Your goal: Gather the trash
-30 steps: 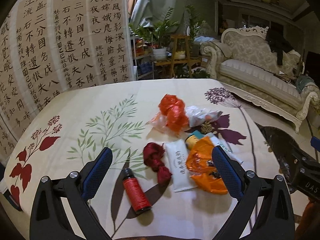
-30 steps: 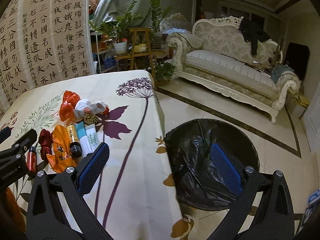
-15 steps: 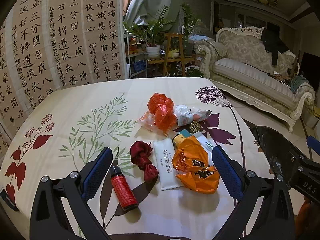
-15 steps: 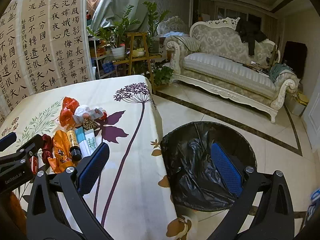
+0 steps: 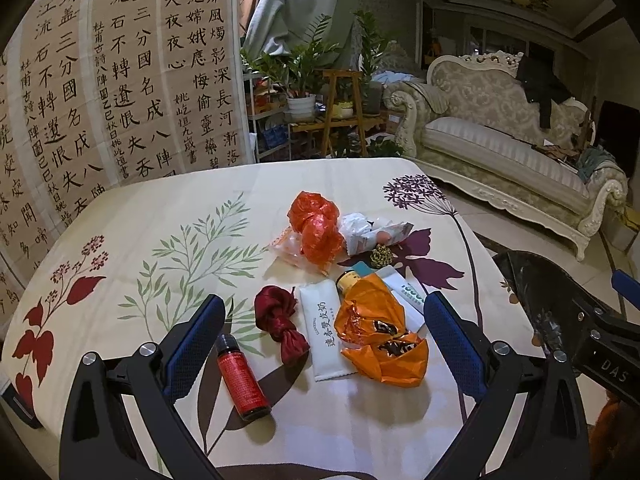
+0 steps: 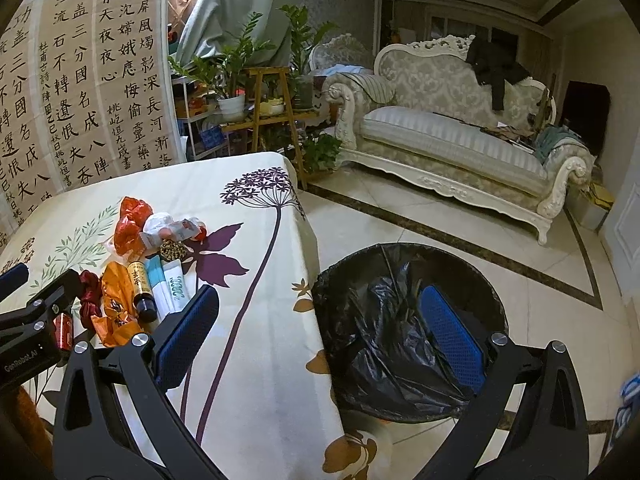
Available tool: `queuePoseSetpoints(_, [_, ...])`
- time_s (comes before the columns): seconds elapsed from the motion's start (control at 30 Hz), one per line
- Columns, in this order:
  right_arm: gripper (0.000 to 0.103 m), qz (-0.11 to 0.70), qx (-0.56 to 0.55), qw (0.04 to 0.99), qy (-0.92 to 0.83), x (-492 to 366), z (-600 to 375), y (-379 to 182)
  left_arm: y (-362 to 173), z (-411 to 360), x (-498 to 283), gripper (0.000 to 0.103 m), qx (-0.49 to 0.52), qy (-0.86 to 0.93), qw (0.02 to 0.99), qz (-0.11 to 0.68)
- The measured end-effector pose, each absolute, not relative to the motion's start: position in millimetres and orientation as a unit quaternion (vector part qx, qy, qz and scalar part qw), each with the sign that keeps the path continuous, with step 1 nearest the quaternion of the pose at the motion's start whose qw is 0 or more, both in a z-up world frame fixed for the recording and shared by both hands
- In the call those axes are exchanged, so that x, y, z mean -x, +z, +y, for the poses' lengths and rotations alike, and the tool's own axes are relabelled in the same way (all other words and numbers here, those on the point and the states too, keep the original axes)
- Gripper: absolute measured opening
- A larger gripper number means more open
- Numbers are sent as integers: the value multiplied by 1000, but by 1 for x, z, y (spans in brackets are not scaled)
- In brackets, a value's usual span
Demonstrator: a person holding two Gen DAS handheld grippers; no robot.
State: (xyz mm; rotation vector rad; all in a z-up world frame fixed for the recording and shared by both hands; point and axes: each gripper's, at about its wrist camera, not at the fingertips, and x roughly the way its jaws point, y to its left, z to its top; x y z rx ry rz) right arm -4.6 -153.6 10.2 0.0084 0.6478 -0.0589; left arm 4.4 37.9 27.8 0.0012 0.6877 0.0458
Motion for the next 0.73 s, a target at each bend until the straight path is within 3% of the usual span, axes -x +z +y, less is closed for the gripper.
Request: queuePoseSetpoints(0.73, [99, 320, -7, 947, -29, 6, -158, 8, 28, 35, -8, 97, 6, 10, 943, 333])
